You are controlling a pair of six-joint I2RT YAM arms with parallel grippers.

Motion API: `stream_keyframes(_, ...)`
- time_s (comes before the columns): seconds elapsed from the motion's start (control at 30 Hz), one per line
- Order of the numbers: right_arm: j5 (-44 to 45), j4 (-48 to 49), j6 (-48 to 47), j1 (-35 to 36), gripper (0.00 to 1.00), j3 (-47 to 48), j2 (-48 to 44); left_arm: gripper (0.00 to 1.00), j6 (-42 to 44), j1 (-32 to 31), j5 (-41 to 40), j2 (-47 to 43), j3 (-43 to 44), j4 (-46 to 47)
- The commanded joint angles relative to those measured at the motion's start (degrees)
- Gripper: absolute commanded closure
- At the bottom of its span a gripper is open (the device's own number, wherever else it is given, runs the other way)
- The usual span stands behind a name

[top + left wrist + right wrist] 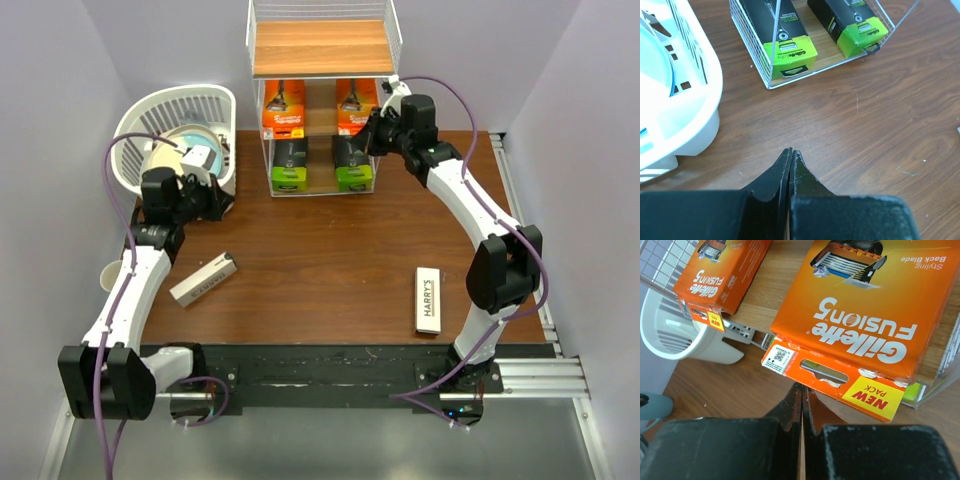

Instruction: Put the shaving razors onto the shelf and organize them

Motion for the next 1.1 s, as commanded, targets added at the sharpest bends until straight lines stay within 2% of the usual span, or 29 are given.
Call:
stream_keyframes(0.0, 3.78, 2.37, -1.09, -0.24, 1.0, 2.36, 0.63, 1.0, -1.27, 0.99, 1.03, -2.52, -0.98, 0.98)
stream_keyframes(0.27, 6.77, 5.18, -1.35, -0.15, 1.0, -0.27, 0.01, 1.0, -1.0, 2.49, 0.32, -3.75, -2.74, 0.89)
stream_keyframes(0.5, 5.02, 5.62, 1.63, -0.16, 1.0, -2.55, -1.48, 1.0, -0.22, 3.02, 1.2, -4.54, -4.49, 1.07)
stream_keyframes(0.57, 3.44, 4.4, 1.72, -0.16, 0.99, -4.74, -4.64, 0.93, 1.27, 3.02, 2.87, -4.72, -4.84, 0.37)
stream_keyframes(0.63, 0.99, 1.25, 1.64, -0.24, 0.94, -8.16, -8.84, 0.83, 4.26, 3.02, 4.19, -4.63, -4.85, -1.38)
stream_keyframes(0.73, -2.44, -1.66, -0.55, -0.16, 0.75, -15.96, -13.95, 0.67, 13.21, 3.02, 3.84, -4.72, -4.85, -7.7)
stream_keyframes(0.77, -6.11, -2.2, -1.26, -0.16, 0.61, -18.44, -17.36, 0.64, 15.67, 3.02, 3.23, -4.72, -5.2, -11.64)
stream_keyframes(0.83, -9.47, -2.9, -2.23, -0.16, 0.47, -25.98, -20.36, 0.58, 24.28, 2.93, 1.3, -5.33, -5.81, -15.61)
stream_keyframes(0.87, -10.53, -3.25, -2.58, -0.24, 0.33, -28.38, -22.99, 0.56, 26.75, 2.93, 0.07, -5.6, -6.95, -18.24)
stream_keyframes(0.9, -10.8, -3.26, -2.5, -0.16, 0.23, -30.75, -24.41, 0.48, 31.12, 2.93, -2.46, -5.77, -7.48, -19.23)
stream_keyframes(0.97, -10.89, -2.82, -2.41, -0.16, 0.01, -36.47, -27.48, 0.39, 34.58, 2.93, -4.94, -5.6, -8.88, -20.38)
stream_keyframes(1.0, -11.24, -2.82, -2.32, -0.24, 0.01, -37.79, -28.2, 0.33, 37.12, 3.01, -6.6, -5.34, -9.33, -20.03)
stream_keyframes(1.07, -12.11, -2.82, -2.58, -0.24, 0.01, -40.7, -29.86, 0.3, 38.89, 2.93, -8.02, -4.2, -10.2, -18.46)
